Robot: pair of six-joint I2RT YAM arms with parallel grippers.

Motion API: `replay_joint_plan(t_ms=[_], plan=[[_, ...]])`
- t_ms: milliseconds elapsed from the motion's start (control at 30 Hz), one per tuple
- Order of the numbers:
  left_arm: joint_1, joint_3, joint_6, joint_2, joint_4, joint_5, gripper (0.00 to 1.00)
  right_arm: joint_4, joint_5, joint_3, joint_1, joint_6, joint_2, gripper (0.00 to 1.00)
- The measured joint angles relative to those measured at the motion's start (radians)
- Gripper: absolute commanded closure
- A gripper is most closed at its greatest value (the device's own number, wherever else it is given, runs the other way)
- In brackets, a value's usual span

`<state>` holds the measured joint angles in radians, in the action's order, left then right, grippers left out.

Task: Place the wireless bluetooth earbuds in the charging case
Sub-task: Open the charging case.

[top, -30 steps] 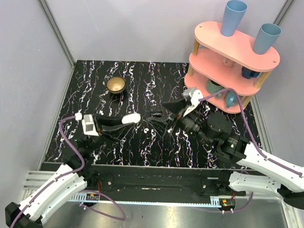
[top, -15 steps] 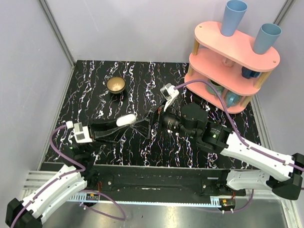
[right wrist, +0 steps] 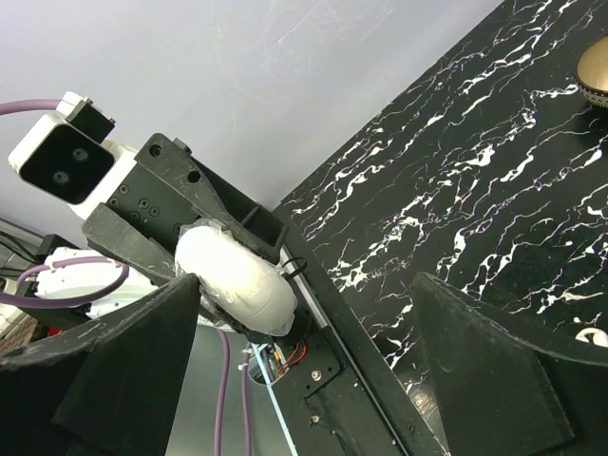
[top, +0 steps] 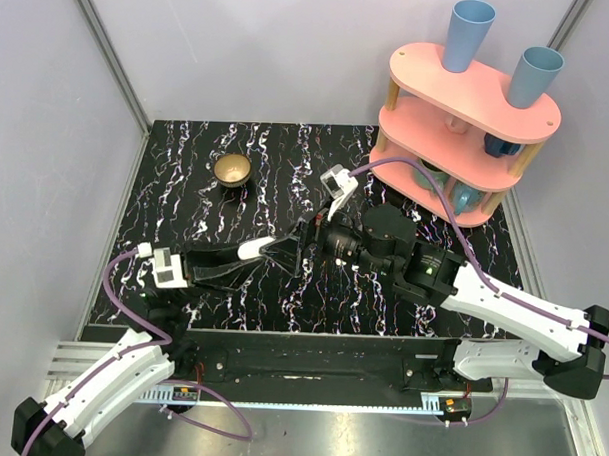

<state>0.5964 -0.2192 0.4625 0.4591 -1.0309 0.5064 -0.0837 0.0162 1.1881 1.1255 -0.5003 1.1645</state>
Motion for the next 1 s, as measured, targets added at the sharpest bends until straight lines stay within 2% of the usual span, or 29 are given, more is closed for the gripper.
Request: replay_joint_plan(t_ms=[667,1000], plan=[[0.0,-0.001,-0.011,-0.039,0.076,0.03,1.0,-0.007,-0.099,0.076,0.0,0.011,0.07,0.0],[0.0,0.008,-0.01,-0.081,0.12,-0.004,1.0,-0.042,-0.118,0.143,0.0,0.051,0.129,0.0]])
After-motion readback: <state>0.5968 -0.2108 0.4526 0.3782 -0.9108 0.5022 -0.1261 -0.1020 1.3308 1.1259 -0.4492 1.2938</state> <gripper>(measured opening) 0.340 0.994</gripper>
